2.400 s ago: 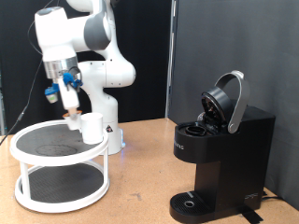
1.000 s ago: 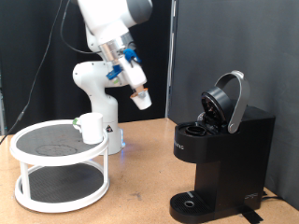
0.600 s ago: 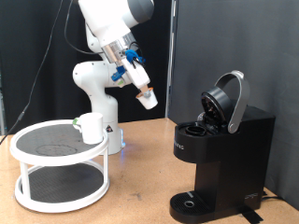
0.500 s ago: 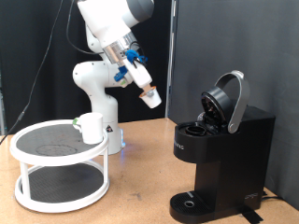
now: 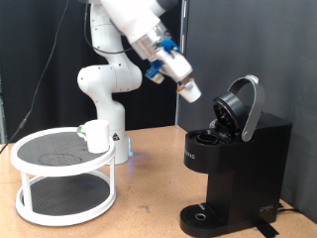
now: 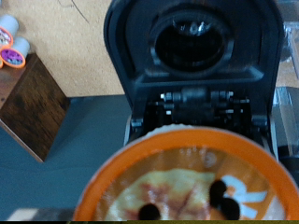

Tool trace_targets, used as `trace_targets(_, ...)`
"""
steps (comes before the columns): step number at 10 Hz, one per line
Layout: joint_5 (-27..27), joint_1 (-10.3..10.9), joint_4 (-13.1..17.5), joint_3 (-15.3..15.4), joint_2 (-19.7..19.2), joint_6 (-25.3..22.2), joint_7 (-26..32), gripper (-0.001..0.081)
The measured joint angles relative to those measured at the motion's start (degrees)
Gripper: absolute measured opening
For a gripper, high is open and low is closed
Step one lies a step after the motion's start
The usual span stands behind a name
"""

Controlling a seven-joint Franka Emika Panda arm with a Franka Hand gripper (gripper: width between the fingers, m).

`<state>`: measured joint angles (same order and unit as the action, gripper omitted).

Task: Make a cup of coffee with the keurig machine

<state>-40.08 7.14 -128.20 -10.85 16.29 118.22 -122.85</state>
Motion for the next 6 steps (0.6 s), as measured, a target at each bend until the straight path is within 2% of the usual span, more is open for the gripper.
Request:
trace_targets(2,0.2,0.2,1.1,0.5,-0.1,-2.0,-0.1,0.0368)
trace_targets(4,0.2,0.2,0.9,0.5,-0.2,-1.9,0.0,0.0368)
trace_targets(6,3.0,0.2,0.9,1.8,-1.3,-1.3,-0.5,0.0368)
